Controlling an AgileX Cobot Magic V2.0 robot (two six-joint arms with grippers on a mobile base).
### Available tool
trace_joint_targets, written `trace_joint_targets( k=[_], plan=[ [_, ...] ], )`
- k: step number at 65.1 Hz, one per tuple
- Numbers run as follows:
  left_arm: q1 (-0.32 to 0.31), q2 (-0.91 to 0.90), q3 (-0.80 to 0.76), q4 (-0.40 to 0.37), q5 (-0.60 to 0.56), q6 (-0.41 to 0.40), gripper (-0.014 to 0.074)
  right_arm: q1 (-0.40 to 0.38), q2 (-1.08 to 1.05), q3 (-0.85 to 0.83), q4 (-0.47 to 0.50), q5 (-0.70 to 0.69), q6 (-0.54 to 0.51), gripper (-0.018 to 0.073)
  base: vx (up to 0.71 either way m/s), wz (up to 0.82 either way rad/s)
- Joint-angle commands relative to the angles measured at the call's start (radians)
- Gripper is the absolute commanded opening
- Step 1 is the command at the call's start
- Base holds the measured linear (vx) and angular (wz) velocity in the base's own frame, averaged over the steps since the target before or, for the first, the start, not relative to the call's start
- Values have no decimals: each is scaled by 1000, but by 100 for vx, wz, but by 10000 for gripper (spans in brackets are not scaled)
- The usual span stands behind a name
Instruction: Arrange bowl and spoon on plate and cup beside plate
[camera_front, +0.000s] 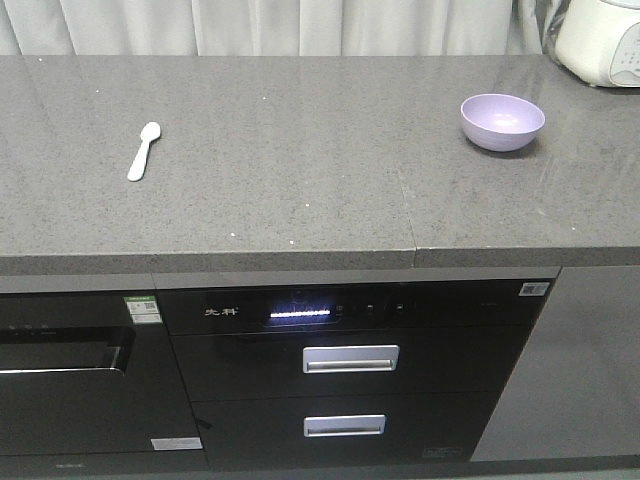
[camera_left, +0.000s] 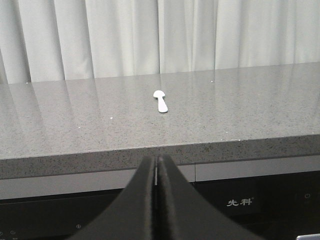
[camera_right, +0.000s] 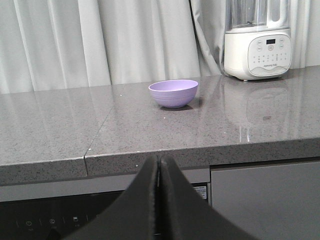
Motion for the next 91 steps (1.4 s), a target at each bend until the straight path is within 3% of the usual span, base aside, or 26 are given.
trace_joint_targets(
  k=[1, 91],
  plan=[
    [2, -17, 31, -1, -68, -8, -6, -6, -14, 13, -10, -73, -6, -2, 5, 1],
    [2, -17, 31, -1, -68, -8, -6, -6, -14, 13, -10, -73, -6, -2, 4, 0]
  ],
)
